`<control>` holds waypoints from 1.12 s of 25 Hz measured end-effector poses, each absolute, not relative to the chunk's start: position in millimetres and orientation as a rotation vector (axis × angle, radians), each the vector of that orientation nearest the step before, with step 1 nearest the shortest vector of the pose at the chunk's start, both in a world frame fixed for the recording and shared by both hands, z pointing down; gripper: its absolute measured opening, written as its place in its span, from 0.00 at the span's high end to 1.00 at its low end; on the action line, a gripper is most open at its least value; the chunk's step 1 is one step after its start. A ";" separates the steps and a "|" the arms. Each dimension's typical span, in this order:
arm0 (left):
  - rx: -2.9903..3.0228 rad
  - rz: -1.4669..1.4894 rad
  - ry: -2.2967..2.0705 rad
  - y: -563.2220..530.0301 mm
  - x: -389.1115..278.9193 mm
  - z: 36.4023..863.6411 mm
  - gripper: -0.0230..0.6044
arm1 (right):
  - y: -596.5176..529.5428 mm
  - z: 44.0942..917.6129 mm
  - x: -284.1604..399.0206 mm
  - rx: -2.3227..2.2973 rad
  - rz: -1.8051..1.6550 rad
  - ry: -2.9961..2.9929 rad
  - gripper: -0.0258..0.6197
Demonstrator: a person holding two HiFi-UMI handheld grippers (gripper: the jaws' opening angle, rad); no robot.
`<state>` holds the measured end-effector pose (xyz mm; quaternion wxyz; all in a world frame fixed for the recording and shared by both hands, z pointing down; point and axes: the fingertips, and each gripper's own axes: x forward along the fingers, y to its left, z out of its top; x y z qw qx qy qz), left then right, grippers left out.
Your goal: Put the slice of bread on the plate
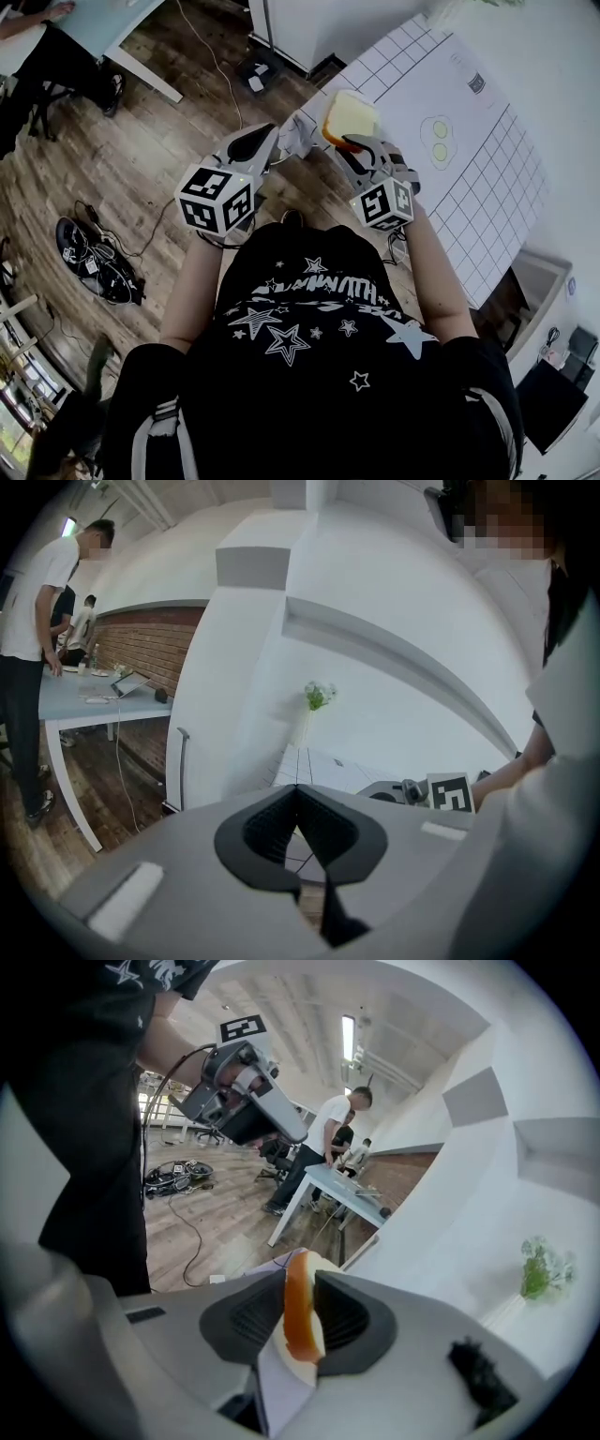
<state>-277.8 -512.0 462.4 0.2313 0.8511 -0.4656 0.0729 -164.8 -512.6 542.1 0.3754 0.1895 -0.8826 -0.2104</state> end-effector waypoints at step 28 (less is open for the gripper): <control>2.421 0.243 -1.227 -443.7 -160.6 440.8 0.95 | -441.8 471.2 -48.3 0.847 -0.180 -2.517 0.88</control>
